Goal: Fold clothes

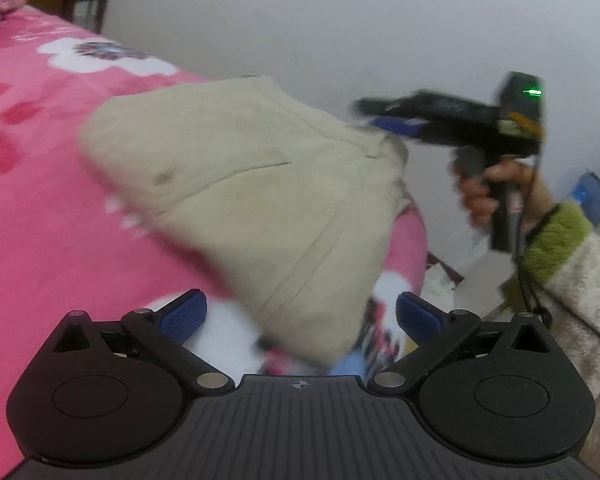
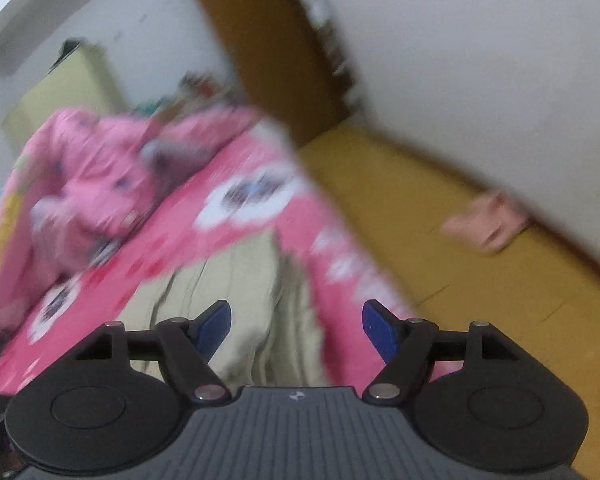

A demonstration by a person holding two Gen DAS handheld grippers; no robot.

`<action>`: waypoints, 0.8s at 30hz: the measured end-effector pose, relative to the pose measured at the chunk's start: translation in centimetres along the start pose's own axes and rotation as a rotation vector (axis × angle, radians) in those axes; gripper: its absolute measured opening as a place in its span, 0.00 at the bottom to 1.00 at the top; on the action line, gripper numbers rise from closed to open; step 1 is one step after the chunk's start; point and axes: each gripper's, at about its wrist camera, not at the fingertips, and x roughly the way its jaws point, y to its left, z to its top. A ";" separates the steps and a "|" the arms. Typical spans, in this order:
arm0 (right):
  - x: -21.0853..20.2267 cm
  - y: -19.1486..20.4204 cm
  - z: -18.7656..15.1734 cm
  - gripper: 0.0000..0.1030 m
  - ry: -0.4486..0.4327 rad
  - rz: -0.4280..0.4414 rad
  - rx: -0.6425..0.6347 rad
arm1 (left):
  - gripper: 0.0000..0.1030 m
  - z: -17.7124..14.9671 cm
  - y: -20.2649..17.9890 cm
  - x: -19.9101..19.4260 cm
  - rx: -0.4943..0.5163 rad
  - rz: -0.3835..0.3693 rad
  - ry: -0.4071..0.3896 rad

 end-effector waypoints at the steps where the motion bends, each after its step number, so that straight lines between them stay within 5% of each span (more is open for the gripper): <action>1: -1.0 1.0 0.0 0.71 -0.039 -0.014 -0.003 | 0.98 0.0 0.6 -1.3 -0.010 0.015 -0.025; 6: -4.0 7.7 -2.4 0.57 -0.115 0.004 -0.052 | 0.98 2.8 3.6 -5.1 -0.061 0.080 -0.192; 9: -3.4 10.8 -5.3 0.44 -0.084 0.016 -0.068 | 0.97 6.2 4.2 -2.2 -0.046 0.109 -0.234; 13: -2.5 13.5 -9.1 0.40 -0.056 -0.003 -0.132 | 0.95 7.7 4.4 4.3 0.013 0.197 -0.148; 16: -2.5 14.9 -10.7 0.40 -0.063 -0.041 -0.203 | 1.00 7.0 6.8 7.3 -0.052 0.188 -0.049; 20: -2.5 16.8 -12.8 0.36 -0.072 -0.092 -0.297 | 1.00 7.1 8.0 7.3 -0.077 0.145 -0.049; 24: -2.6 20.4 -13.3 0.34 -0.067 -0.001 -0.442 | 1.00 7.3 7.7 7.3 -0.057 0.148 -0.045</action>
